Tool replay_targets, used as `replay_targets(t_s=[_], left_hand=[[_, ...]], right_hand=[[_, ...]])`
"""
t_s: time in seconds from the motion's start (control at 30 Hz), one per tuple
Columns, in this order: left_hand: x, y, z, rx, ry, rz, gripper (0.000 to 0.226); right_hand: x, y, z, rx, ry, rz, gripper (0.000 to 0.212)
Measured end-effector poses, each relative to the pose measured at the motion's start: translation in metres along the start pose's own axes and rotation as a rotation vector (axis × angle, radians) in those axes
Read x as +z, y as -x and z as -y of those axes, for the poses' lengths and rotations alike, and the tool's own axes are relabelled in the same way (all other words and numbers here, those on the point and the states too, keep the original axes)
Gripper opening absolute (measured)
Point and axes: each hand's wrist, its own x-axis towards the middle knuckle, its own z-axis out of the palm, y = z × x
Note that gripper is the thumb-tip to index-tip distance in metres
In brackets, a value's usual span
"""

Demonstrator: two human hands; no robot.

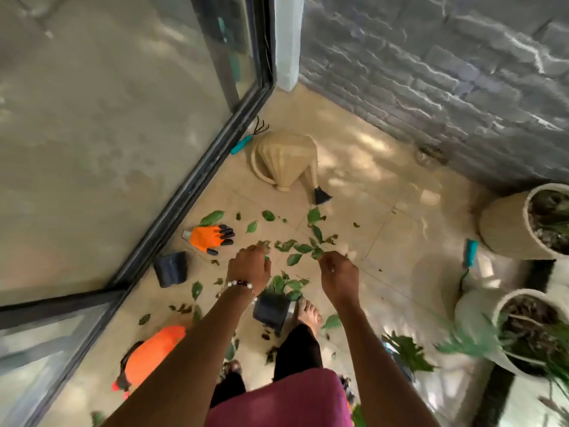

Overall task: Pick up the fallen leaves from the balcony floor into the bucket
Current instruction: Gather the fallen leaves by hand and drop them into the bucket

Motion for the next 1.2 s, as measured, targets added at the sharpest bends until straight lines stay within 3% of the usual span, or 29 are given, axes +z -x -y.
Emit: replay_targets(t_s=[0.3, 0.63, 0.8, 1.03, 1.2], left_hand=[[0.126, -0.149, 0.035, 0.026, -0.003, -0.046, 0.029], [0.248, -0.258, 0.073, -0.004, 0.226, -0.16, 0.026], [0.272, -0.309, 0.055, 0.036, 0.331, -0.25, 0.021], [0.285, -0.353, 0.04, 0.124, 0.448, -0.315, 0.018], [0.27, -0.366, 0.036, 0.01, 0.77, -0.206, 0.014]], right_hand=[[0.114, -0.141, -0.108, -0.106, 0.075, 0.026, 0.019], [0.188, -0.263, -0.228, -0.123, 0.302, 0.164, 0.023], [0.2, -0.305, -0.242, -0.17, 0.327, 0.098, 0.039], [0.232, -0.332, -0.234, -0.29, 0.422, 0.156, 0.072], [0.248, -0.33, -0.248, -0.395, 0.644, 0.175, 0.059]])
